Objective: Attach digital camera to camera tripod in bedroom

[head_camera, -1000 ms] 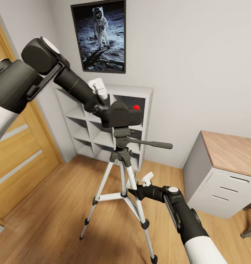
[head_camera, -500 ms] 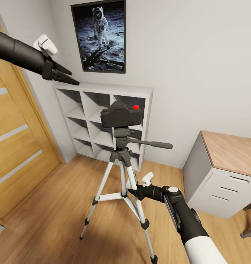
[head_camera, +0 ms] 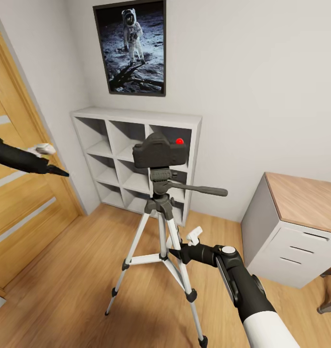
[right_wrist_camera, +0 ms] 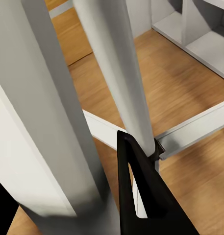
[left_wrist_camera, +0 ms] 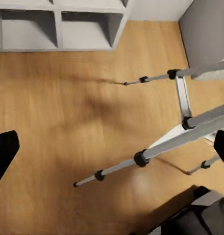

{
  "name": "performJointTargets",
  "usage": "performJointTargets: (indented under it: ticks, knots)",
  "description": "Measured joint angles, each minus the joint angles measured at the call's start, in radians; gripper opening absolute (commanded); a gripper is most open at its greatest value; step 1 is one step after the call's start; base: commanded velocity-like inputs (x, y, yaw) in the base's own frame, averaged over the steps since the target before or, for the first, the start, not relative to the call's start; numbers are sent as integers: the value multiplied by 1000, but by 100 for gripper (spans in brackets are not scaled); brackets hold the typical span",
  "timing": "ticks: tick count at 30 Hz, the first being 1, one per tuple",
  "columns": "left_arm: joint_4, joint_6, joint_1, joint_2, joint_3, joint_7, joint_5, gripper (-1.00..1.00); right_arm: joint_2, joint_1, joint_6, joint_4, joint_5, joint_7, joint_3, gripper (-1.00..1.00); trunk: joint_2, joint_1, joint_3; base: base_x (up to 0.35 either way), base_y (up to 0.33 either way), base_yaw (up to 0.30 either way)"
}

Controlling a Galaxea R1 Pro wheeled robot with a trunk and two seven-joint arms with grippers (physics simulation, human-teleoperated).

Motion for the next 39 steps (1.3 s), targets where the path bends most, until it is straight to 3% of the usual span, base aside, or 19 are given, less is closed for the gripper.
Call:
performJointTargets:
  ticks: [3,4,7,8,12,13,17,18,19,22,23,27,28,30,33,38,39]
  knots:
    - [146,-1,80,-22,1,101,-29,100,0,0,0,2,0,0,0,-100,-1,0,0,0,0,0]
    - [251,-3,118,-53,2,185,-41,100,0,0,-1,3,-2,0,0,-100,-1,0,0,0,0,0]
    - [417,-27,177,-115,1,328,-49,100,0,0,0,2,0,0,0,-100,-1,0,0,0,0,0]
    - [519,-72,197,-157,0,424,-50,100,0,0,0,3,-1,0,0,-100,-1,0,0,0,0,0]
    - [684,-229,239,-236,3,602,-28,100,0,0,-1,4,-1,0,0,-100,-1,0,0,0,0,0]
    - [724,-320,280,-262,7,674,7,100,0,0,-1,4,-1,0,0,-100,-1,0,0,0,0,0]
    - [765,-510,425,-297,16,786,126,100,0,0,-2,3,-1,0,1,-100,-1,0,0,0,0,0]
    - [773,-599,493,-305,29,830,216,100,0,0,-2,4,-1,0,1,-100,-1,0,0,0,0,0]
    - [778,-647,546,-309,24,852,270,100,0,0,-2,3,-1,0,1,-100,-1,0,0,0,0,0]
    - [785,-773,640,-316,27,909,457,100,0,0,-2,4,-1,0,0,-100,-1,0,0,0,0,0]
    - [787,-838,694,-320,29,938,583,100,0,0,-2,4,-1,0,0,-100,-1,0,0,0,0,0]
    - [790,-917,796,-331,28,977,811,100,0,0,-2,4,-1,0,1,-100,-1,0,0,0,0,0]
    - [790,-938,834,-341,27,987,892,100,0,0,-2,4,-1,0,1,-100,-1,0,0,0,0,0]
    - [791,-951,863,-353,30,995,954,100,0,0,-2,4,-1,0,1,-100,-1,0,0,0,0,0]
    - [791,-963,892,-370,30,1020,1017,100,0,0,-2,4,-1,0,1,-100,-1,0,0,0,0,0]
    - [791,-966,906,-388,33,1124,1054,100,0,0,-2,4,-1,0,0,-100,-1,0,0,0,0,0]
    - [791,-965,909,-408,34,1206,1059,100,0,0,-2,4,-1,0,0,-100,-1,0,0,0,0,0]
